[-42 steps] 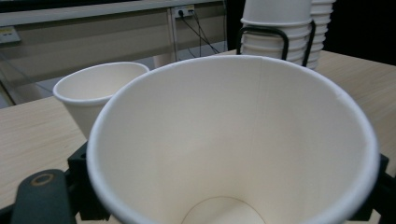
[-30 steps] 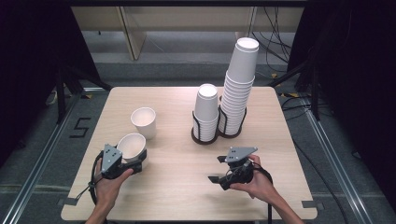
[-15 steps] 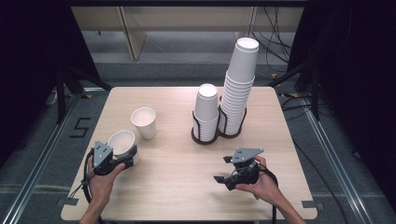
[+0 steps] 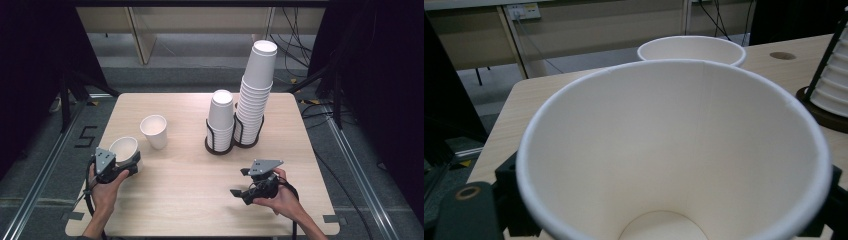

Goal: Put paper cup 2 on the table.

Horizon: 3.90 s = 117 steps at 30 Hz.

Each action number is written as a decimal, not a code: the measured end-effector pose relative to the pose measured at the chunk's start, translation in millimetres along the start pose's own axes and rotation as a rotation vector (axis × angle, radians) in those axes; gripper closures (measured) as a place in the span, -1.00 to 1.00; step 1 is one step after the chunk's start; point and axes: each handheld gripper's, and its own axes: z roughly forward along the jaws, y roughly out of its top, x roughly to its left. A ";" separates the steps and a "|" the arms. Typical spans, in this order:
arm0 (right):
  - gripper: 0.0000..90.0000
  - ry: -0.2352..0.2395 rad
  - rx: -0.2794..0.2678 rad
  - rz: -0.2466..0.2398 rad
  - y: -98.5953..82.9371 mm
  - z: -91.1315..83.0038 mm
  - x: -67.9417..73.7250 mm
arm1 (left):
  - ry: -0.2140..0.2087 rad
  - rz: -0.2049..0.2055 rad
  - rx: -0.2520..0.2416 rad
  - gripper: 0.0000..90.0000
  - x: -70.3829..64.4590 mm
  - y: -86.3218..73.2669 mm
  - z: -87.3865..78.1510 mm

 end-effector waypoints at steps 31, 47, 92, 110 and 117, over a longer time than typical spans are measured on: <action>-0.59 0.010 0.019 -0.012 0.0 3.2 2.4 | -0.015 0.018 -0.003 -0.76 14.7 -8.6 50.6; -0.59 0.001 0.012 -0.023 -0.3 2.4 2.0 | -0.050 0.003 0.114 -0.68 20.2 -22.7 43.3; -0.60 0.013 0.019 0.019 -8.8 3.1 5.8 | -0.273 -0.051 0.148 -0.67 -73.6 -26.8 -43.9; -0.61 0.018 0.021 0.013 -10.3 4.9 6.1 | -0.392 0.002 0.134 -0.68 -96.6 -35.5 -53.3; -0.61 0.024 0.024 0.006 -8.1 8.4 7.9 | -0.442 0.028 0.151 -0.68 -106.9 -40.3 -60.5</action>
